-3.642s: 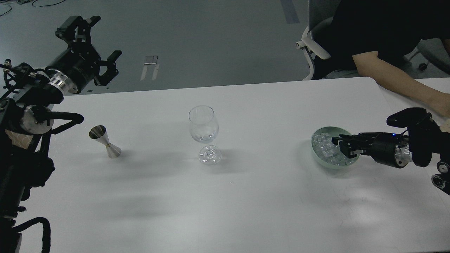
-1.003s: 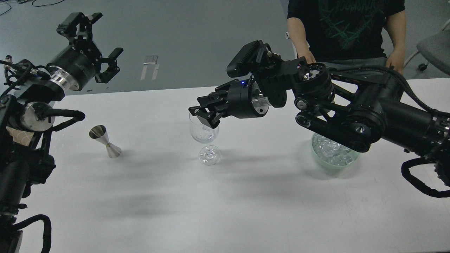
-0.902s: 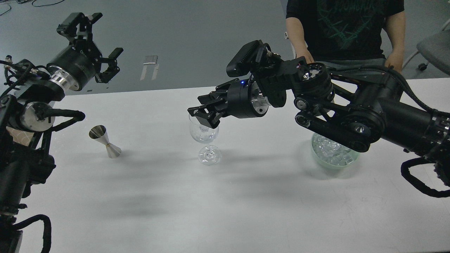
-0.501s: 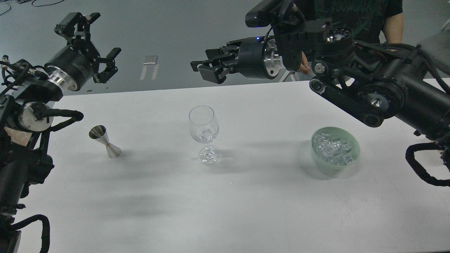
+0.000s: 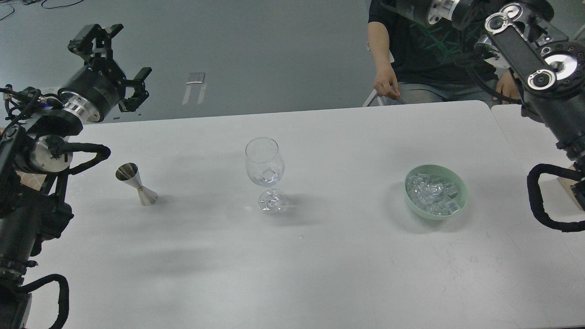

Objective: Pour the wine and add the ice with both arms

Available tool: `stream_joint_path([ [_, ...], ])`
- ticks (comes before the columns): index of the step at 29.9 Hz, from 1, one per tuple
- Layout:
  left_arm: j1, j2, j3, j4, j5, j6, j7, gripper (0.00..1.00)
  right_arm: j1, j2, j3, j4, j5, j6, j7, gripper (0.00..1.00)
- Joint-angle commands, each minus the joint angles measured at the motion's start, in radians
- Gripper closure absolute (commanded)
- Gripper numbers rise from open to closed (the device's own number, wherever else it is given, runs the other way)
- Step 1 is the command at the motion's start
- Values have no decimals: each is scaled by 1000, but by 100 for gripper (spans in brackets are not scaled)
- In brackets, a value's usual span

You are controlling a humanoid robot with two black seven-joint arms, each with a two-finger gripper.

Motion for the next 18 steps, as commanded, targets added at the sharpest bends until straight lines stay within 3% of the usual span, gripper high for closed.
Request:
stream_joint_path([
  [1,-40,-2,34,85,-8,-50,-81,2,1,42,0,-105,199,-3,17,0],
  [2,-54,-2,55,125,-9,-87,-134,2,1,62,2,-139,248,-4,34,0],
  [5,-71,-6,95,188,-15,-118,-219,2,0,110,3,-199,365,-6,86,0],
  [13,-82,-89,99,197,-270,-118,-216,2,-9,178,5,-285,666,-15,101,0],
  [18,-94,-126,88,255,-402,-118,-173,2,-35,178,40,-280,692,-15,103,0],
])
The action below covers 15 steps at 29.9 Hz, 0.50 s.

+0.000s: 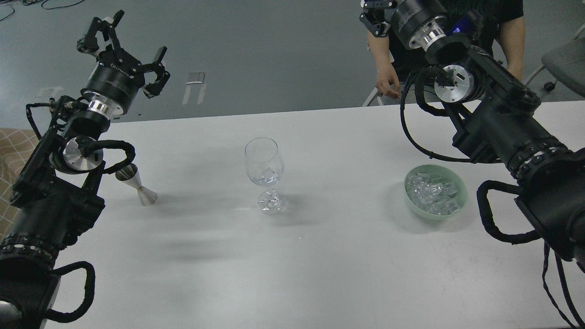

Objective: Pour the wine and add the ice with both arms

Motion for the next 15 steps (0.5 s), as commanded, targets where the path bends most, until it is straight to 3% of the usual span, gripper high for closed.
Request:
stream_joint_path([
  [1,-7,-25,-11,38,-96,0,35,2,-25,0,38,3,9,0,1,0],
  [9,-49,-70,13,83,-111,0,46,2,-63,0,127,3,11,1,1,0],
  [15,-155,-116,141,198,-120,0,30,2,-67,0,142,-5,9,1,1,0],
])
